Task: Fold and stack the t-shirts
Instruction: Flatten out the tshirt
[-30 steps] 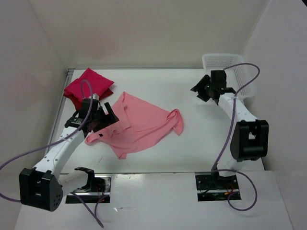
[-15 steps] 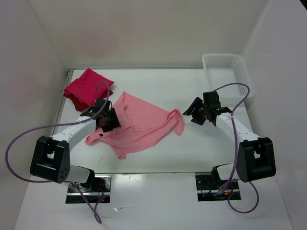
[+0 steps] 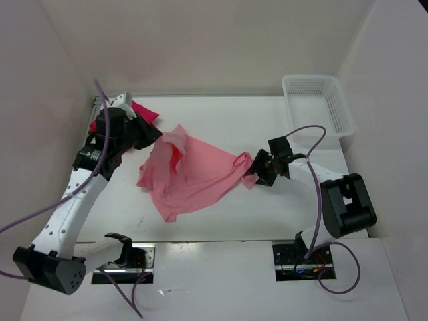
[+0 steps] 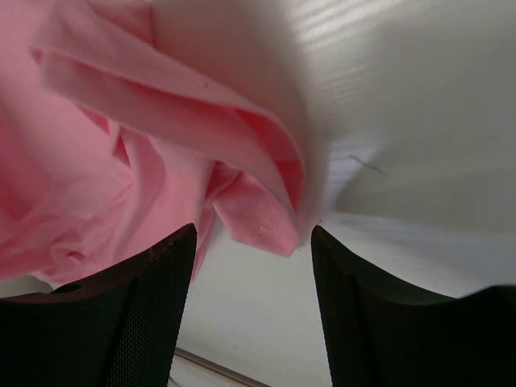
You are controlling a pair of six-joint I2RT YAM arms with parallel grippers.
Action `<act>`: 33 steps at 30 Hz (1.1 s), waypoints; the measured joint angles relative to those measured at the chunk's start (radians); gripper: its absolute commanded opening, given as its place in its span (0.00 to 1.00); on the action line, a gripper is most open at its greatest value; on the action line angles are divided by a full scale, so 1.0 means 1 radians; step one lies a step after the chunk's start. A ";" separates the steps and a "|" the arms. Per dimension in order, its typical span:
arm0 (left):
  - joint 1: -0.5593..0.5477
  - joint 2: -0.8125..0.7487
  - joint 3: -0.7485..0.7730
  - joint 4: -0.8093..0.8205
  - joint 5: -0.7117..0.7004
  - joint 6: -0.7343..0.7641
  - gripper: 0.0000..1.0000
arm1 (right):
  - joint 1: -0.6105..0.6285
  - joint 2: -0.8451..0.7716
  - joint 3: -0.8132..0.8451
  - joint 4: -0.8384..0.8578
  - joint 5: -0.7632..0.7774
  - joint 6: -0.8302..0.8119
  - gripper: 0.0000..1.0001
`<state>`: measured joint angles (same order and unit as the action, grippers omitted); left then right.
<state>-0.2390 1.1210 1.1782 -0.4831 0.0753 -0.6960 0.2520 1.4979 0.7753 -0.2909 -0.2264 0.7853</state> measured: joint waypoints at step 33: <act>-0.105 -0.033 1.059 -0.222 -0.290 0.140 0.01 | -0.014 -0.587 0.403 -0.377 0.031 -0.044 0.00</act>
<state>-0.3439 1.0882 2.2375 -0.7048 -0.2142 -0.5556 0.2382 0.9104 1.1782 -0.6674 -0.1951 0.7410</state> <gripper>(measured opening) 0.009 0.004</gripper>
